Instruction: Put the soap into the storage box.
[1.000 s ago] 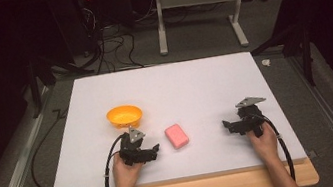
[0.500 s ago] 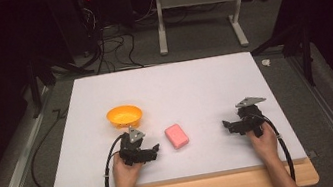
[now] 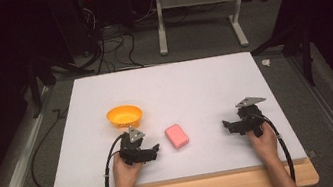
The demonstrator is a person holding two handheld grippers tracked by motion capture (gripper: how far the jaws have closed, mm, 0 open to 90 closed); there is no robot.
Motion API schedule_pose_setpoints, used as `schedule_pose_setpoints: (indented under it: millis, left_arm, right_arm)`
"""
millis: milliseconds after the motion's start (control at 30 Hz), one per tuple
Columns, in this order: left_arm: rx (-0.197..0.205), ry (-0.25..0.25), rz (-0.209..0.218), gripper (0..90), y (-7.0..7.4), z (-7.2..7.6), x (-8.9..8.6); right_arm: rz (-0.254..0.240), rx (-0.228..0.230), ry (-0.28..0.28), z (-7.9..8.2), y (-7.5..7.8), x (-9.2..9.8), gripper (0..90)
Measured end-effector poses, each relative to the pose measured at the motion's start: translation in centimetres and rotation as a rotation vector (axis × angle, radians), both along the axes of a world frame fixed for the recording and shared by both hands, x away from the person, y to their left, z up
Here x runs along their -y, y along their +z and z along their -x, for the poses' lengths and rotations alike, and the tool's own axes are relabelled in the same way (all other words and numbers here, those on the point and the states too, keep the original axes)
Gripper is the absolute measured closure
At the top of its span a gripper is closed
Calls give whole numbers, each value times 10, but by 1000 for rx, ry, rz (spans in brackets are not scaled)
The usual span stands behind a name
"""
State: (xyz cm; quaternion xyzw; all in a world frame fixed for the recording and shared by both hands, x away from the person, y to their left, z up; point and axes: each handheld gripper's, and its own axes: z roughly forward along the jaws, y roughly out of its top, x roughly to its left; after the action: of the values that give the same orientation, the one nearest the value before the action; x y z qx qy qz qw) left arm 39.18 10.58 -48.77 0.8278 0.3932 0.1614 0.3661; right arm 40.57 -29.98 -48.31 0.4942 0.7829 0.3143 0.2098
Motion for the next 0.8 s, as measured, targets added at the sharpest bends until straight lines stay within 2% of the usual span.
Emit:
schedule_pose_setpoints:
  millis: [200, 367, 467, 567, 667, 800]
  left_arm:
    - [2, -7, -1, 162, 1, 0, 0]
    - [28, -9, -5, 156, 5, 4, -3]
    - [47, -6, 43, 156, 15, 9, -8]
    - [49, -11, 61, 156, 20, 11, -9]
    - [48, -27, 98, 156, 26, 14, -8]
    - [60, -47, 120, 156, 31, 17, -4]
  right_arm:
    - [-1, -2, 0, 0, 0, 0, 145]
    - [-1, -1, -1, 0, 0, 0, 145]
    - [-1, -2, 0, 0, 0, 0, 145]
    - [-1, -2, 0, 0, 0, 0, 145]
    - [-1, -1, 0, 0, 0, 0, 145]
    - [1, 0, 1, 0, 0, 0, 145]
